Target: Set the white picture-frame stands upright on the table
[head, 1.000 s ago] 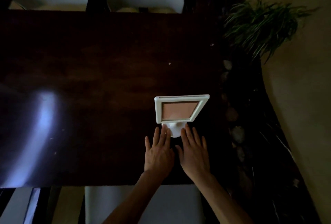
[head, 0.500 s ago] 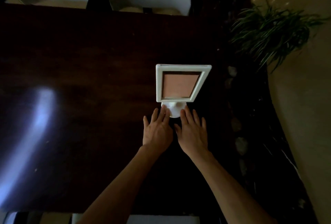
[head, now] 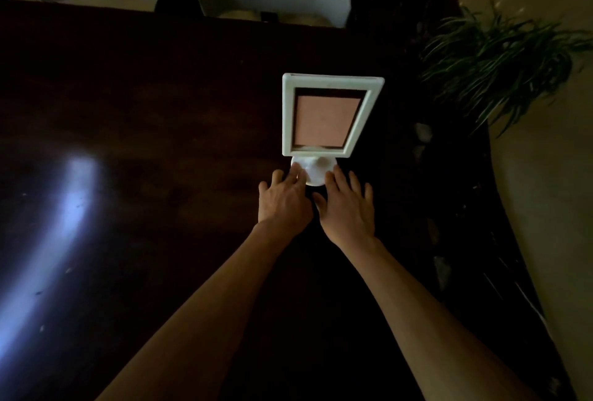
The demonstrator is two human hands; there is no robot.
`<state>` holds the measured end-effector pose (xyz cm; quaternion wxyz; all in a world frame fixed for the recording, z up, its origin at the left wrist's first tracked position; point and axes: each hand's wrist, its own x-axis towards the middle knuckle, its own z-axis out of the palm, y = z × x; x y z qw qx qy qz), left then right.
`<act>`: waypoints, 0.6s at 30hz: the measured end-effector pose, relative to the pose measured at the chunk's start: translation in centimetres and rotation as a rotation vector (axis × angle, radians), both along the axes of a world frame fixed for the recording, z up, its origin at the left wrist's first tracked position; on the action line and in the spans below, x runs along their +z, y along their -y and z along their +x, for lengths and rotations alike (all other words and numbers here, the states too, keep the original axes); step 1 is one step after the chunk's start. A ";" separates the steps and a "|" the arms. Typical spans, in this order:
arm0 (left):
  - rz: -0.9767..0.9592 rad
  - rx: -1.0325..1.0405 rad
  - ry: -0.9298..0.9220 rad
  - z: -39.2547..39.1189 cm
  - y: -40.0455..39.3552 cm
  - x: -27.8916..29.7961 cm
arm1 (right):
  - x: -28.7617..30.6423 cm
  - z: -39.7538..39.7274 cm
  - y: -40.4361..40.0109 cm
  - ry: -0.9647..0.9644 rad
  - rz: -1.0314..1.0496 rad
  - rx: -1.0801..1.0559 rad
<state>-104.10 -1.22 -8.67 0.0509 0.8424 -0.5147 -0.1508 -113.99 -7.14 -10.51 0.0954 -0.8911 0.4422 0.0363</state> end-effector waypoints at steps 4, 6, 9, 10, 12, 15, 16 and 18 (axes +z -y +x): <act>-0.020 0.008 -0.009 0.4 0.5 0.2 | 0.3 0.5 0.6 0.014 -0.024 0.001; -0.032 0.020 -0.015 0.4 0.5 0.2 | 0.7 0.6 0.6 0.019 -0.024 -0.002; -0.017 0.022 -0.048 0.8 0.8 0.7 | 1.1 0.7 0.7 0.030 -0.020 -0.009; -0.011 0.012 -0.046 1.0 0.7 0.8 | 1.2 0.7 0.5 0.030 -0.022 -0.006; -0.010 -0.009 -0.028 1.6 0.8 1.0 | 1.4 0.7 0.6 0.036 -0.021 -0.005; 0.013 -0.006 -0.060 1.9 0.3 1.3 | 1.9 0.3 0.5 0.060 0.016 -0.034; 0.013 -0.009 -0.058 1.7 -0.2 1.1 | 1.7 -0.2 0.3 0.071 0.015 -0.037; 0.022 0.005 -0.070 1.3 -1.2 1.1 | 1.7 -0.9 -0.4 0.063 0.029 -0.052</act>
